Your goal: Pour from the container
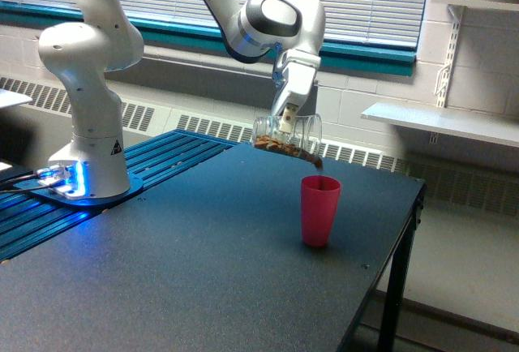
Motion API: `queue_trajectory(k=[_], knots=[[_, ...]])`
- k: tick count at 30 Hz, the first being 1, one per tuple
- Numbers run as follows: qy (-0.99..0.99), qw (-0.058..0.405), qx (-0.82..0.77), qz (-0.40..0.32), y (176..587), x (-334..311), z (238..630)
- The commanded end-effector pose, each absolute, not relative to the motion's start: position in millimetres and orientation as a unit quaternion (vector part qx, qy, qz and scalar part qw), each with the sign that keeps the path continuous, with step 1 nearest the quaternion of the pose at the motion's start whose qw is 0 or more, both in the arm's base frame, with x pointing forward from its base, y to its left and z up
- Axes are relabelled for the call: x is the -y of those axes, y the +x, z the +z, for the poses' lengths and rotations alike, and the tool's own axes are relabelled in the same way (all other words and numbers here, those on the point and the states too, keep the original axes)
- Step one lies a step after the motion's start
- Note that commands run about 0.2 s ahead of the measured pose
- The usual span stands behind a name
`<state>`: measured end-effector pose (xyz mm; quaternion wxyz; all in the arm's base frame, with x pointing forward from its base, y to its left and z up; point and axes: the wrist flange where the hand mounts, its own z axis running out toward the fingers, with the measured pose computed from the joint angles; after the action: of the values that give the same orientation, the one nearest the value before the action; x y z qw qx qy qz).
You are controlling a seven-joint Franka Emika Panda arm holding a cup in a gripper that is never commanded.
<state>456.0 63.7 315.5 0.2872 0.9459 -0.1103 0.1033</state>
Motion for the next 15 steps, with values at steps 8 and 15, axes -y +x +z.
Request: queue_trajectory(k=[8,15], knots=[[0.941,0.310,0.094,0.096,458.1,-69.4,318.5],[0.937,0.322,0.093,0.096,459.9,-72.3,321.6]])
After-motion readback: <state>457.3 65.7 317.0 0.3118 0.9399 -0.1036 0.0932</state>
